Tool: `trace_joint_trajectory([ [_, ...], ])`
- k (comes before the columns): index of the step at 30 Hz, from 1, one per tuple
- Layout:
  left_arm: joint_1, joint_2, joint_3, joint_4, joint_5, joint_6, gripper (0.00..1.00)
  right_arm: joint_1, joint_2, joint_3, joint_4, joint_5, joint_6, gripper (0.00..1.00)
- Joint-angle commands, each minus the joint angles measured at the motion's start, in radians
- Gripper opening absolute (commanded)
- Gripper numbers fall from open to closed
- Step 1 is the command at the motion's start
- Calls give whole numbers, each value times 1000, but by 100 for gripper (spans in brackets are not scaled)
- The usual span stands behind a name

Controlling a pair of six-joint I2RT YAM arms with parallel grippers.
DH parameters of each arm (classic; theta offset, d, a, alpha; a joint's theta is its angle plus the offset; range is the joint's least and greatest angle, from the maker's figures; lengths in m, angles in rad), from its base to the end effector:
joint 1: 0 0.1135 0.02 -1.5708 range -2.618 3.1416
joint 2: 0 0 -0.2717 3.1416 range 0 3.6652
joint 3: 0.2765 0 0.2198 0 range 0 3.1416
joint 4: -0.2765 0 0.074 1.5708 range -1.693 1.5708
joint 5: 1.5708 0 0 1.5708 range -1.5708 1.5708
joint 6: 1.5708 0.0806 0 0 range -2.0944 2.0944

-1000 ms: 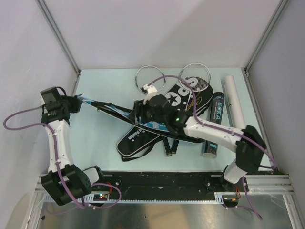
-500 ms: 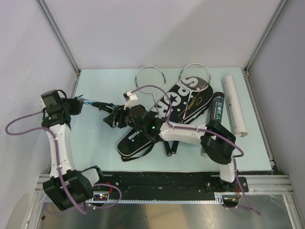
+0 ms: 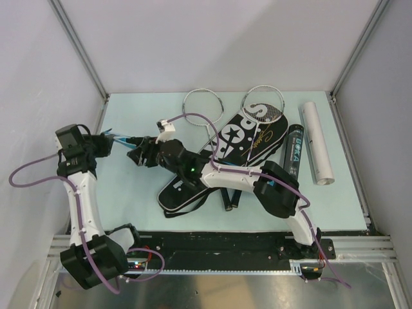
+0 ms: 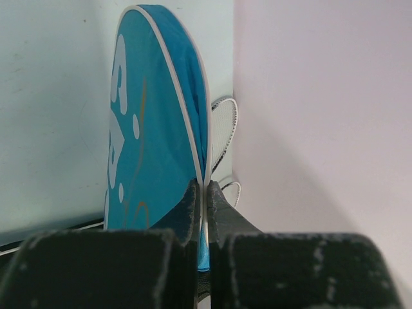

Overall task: Pack up the badminton gear
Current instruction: Zip the racket bag at the center of the board.

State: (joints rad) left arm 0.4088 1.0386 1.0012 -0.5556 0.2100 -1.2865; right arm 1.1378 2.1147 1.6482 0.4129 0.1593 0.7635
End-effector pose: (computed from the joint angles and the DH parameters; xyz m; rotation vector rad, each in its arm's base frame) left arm 0.2108 0.0730 0.3143 -1.5951 1.5753 -0.7195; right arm 0.2339 0.4755 0.2963 -0.2003 1.7864 1.2994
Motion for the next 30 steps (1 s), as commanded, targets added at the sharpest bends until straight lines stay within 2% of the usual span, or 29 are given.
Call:
trace_joint_trajectory([
  [1,9,-57,-7,44,48,-41,0,-19,23,55,-3,103,14,56],
  [9,17,-66,-23,44,43,-37,0,-20,11,49,61,78,-46,47],
  [22,34,-76,-33,42,60,-28,0,-32,4,48,127,50,-104,44],
  [24,36,-77,-32,43,63,-30,0,-34,5,51,122,55,-100,38],
  [28,41,-81,-30,43,64,-31,0,-35,-6,40,114,65,-109,6],
  [30,41,-83,-29,42,51,-29,0,-38,-21,18,110,63,-113,2],
])
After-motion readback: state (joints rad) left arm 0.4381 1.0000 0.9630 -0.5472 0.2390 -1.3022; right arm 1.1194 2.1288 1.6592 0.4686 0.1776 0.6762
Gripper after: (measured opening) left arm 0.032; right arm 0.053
